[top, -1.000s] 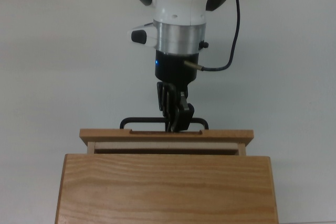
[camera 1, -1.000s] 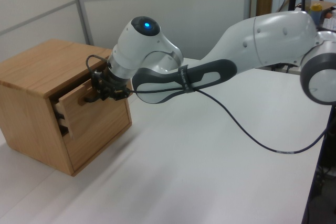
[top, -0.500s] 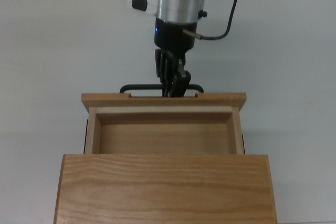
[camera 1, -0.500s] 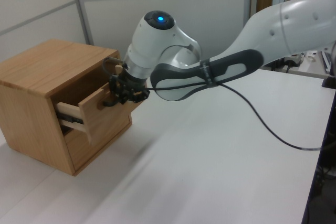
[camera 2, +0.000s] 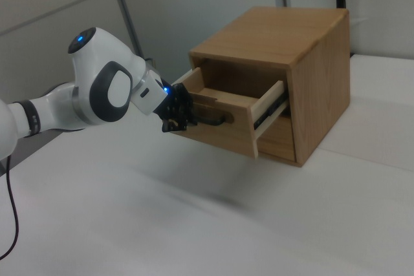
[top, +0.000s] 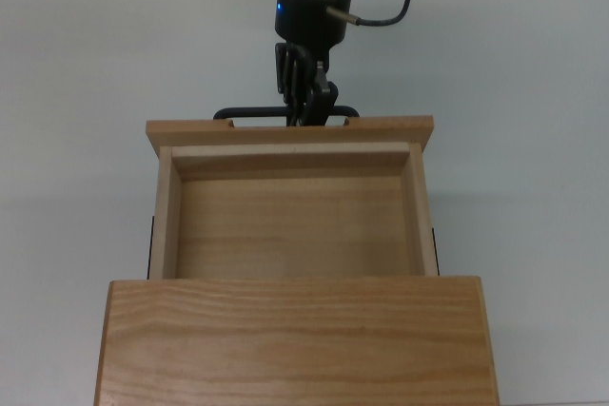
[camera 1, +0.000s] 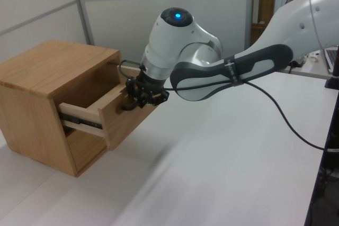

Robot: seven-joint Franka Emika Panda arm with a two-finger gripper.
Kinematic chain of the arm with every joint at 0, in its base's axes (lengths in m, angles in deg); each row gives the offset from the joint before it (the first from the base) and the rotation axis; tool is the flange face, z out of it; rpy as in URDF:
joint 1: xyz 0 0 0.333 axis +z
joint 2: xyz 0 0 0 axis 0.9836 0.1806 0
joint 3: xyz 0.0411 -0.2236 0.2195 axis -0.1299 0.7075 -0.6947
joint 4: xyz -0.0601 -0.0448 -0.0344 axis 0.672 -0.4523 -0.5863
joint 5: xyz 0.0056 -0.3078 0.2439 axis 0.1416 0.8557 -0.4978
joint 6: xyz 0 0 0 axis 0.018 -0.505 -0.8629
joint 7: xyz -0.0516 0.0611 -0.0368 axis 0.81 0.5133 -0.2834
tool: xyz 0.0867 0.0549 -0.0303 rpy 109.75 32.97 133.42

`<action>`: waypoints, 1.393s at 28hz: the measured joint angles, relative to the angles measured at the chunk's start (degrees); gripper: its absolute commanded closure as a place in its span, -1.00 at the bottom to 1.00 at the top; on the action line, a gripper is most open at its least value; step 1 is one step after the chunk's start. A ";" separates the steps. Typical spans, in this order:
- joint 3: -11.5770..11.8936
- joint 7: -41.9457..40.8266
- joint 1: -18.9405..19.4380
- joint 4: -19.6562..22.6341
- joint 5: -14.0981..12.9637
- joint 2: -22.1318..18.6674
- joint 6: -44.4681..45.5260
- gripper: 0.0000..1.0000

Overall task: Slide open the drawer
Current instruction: 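Pull the handle outward, sliding the upper drawer out of the cabinet, then open the gripper and release the black drawer handle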

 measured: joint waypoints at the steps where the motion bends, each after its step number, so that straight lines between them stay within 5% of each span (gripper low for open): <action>1: 0.00 0.00 0.00 0.61 -0.05 -0.57 0.25 1.00; 17: -0.06 -0.12 0.28 6.75 -1.24 -6.86 3.10 1.00; 39: -0.02 -1.22 0.74 9.29 -4.07 -10.44 6.18 1.00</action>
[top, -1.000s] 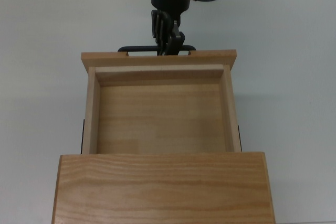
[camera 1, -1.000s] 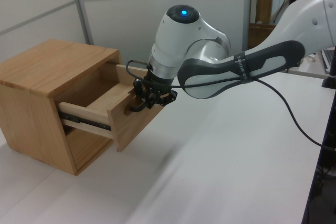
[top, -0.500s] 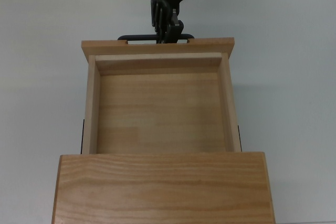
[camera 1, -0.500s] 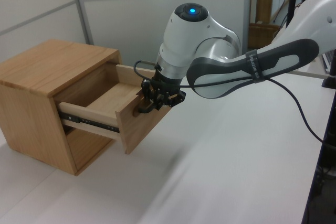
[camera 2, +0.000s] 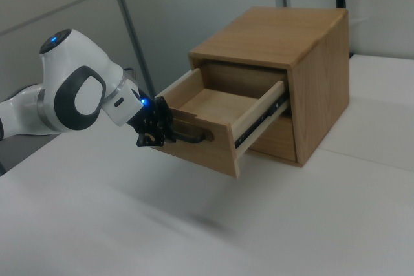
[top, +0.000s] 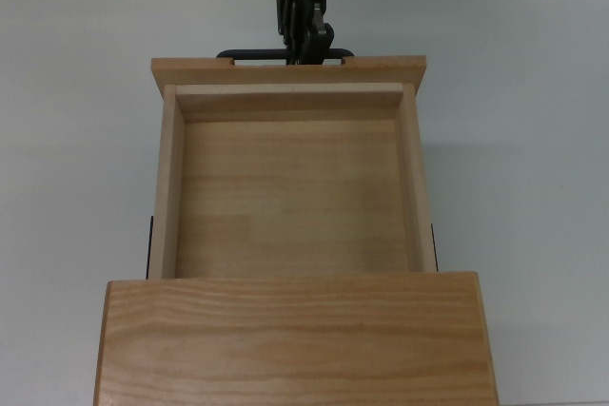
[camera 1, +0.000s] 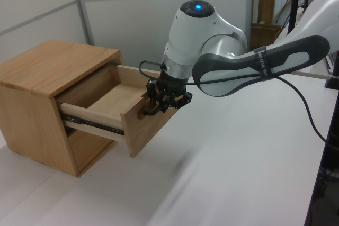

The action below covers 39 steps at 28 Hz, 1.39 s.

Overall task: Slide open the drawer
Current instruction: 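Open the gripper and release the black drawer handle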

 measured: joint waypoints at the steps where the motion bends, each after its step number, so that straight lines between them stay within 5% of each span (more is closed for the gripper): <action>1: 0.02 -0.14 0.00 0.00 -0.20 0.00 0.00 1.00; 5: 0.05 -0.33 0.01 0.00 -0.45 -0.01 0.02 1.00; 6: 0.05 -0.34 0.03 0.01 -0.47 -0.01 0.03 0.79; 7: 0.05 -0.34 0.04 0.01 -0.47 -0.01 0.03 0.28; 9: 0.04 -0.50 0.09 0.04 -0.50 0.01 0.28 -0.38; 13: 0.04 -1.15 0.29 -0.01 -0.54 -0.32 1.66 -0.99; 32: 0.02 -3.64 1.32 -0.11 -0.69 -3.54 4.29 -1.00; 39: 0.05 -11.59 1.32 -0.37 -1.32 -3.89 4.32 -1.00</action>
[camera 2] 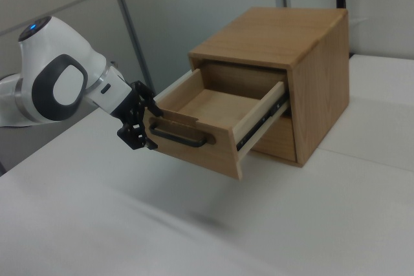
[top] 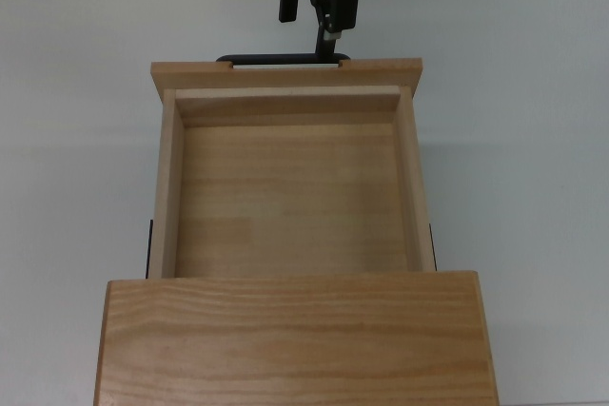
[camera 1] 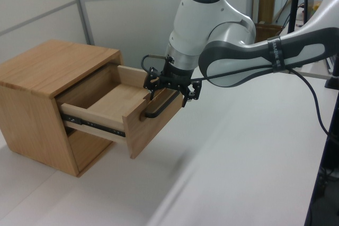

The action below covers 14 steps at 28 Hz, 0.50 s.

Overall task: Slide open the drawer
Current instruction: 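Open the gripper and release the black drawer handle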

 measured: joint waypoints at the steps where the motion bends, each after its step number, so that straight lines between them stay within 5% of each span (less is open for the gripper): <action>1: 0.00 -1.76 0.00 -0.01 -0.44 -0.05 0.19 -1.00; 7: 0.07 -20.78 0.00 -1.08 -5.81 -0.25 6.93 -1.00; 14: 0.24 -41.95 -0.01 -2.45 -7.47 -0.28 13.56 -1.00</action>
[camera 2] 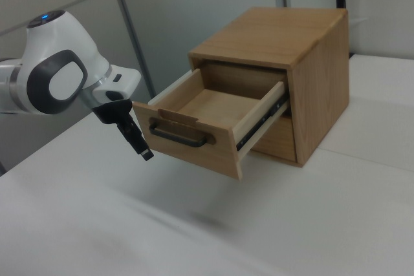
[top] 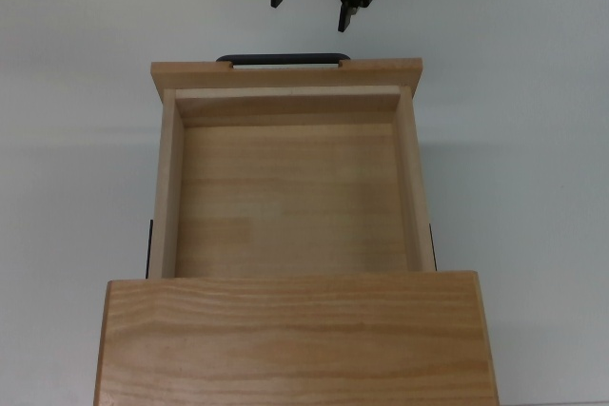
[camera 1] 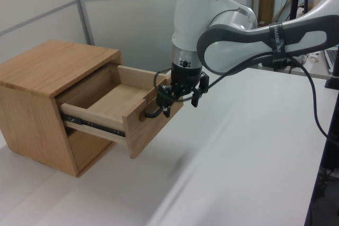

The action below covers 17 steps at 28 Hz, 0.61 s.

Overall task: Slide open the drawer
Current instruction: 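Open the gripper and release the black drawer handle, then raise the open gripper up away from the drawer handle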

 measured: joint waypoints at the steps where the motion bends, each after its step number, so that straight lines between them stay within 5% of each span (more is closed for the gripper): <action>1: 0.12 -3.18 0.00 -0.17 -0.35 0.00 0.30 -1.00; 10: 0.84 -21.27 -0.42 -4.73 -1.70 0.06 11.68 -1.00; 17: 0.92 -27.75 -1.35 -7.16 -2.05 0.36 15.17 -1.00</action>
